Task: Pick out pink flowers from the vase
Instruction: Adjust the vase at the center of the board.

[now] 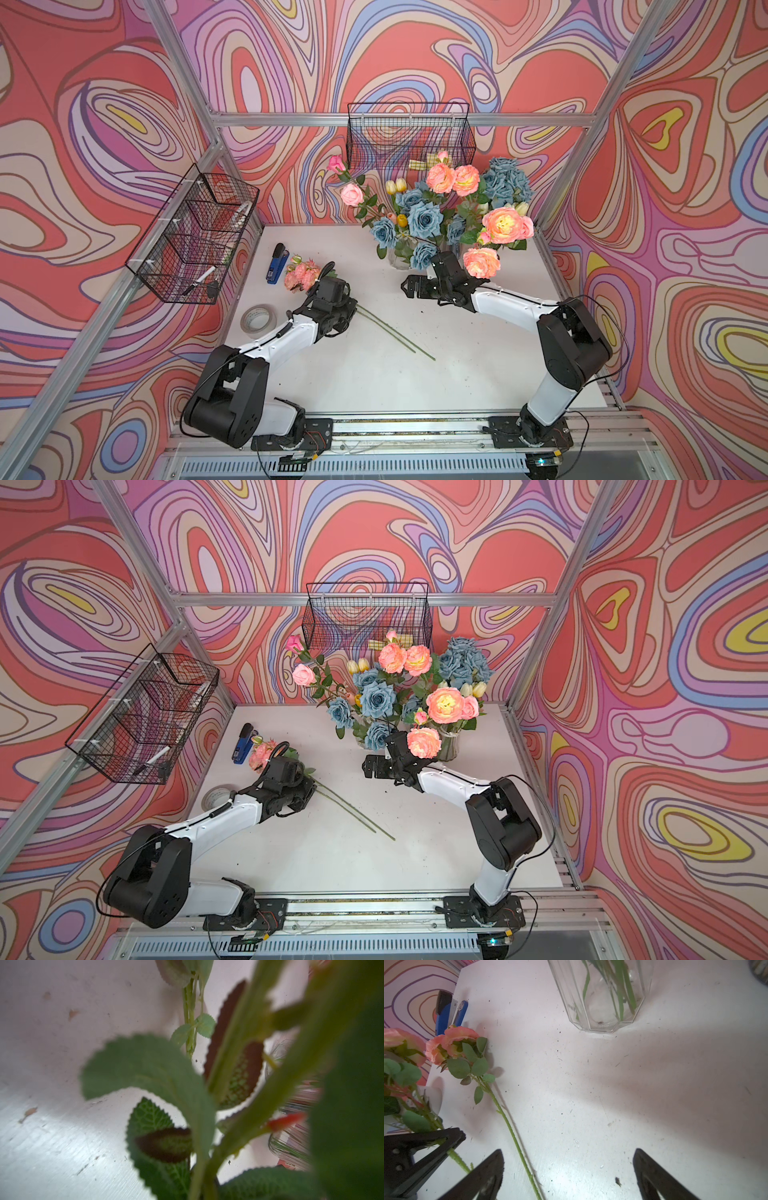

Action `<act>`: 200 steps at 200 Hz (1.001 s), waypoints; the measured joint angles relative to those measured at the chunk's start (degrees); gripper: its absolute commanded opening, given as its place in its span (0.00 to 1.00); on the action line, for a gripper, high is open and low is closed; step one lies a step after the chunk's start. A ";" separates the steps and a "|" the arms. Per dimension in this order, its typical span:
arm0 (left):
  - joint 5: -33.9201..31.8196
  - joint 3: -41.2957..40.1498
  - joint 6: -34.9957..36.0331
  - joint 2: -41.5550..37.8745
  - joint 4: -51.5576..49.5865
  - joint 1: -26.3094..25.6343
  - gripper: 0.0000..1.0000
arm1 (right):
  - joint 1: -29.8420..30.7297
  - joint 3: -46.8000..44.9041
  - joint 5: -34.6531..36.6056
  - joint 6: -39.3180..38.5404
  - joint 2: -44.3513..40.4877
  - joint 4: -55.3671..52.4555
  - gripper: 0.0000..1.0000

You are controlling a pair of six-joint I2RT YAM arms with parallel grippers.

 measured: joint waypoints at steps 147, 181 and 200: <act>2.89 3.26 1.29 0.98 -0.61 -0.02 0.71 | -1.05 -4.46 5.11 1.31 -4.83 -6.45 0.98; 1.84 5.18 4.09 -1.09 -1.49 -0.02 1.00 | -1.49 -4.42 4.90 1.25 -4.83 -9.27 0.98; 1.18 5.70 5.31 -2.23 -2.03 -0.02 1.00 | -1.49 -3.98 5.66 0.79 -4.83 -11.69 0.98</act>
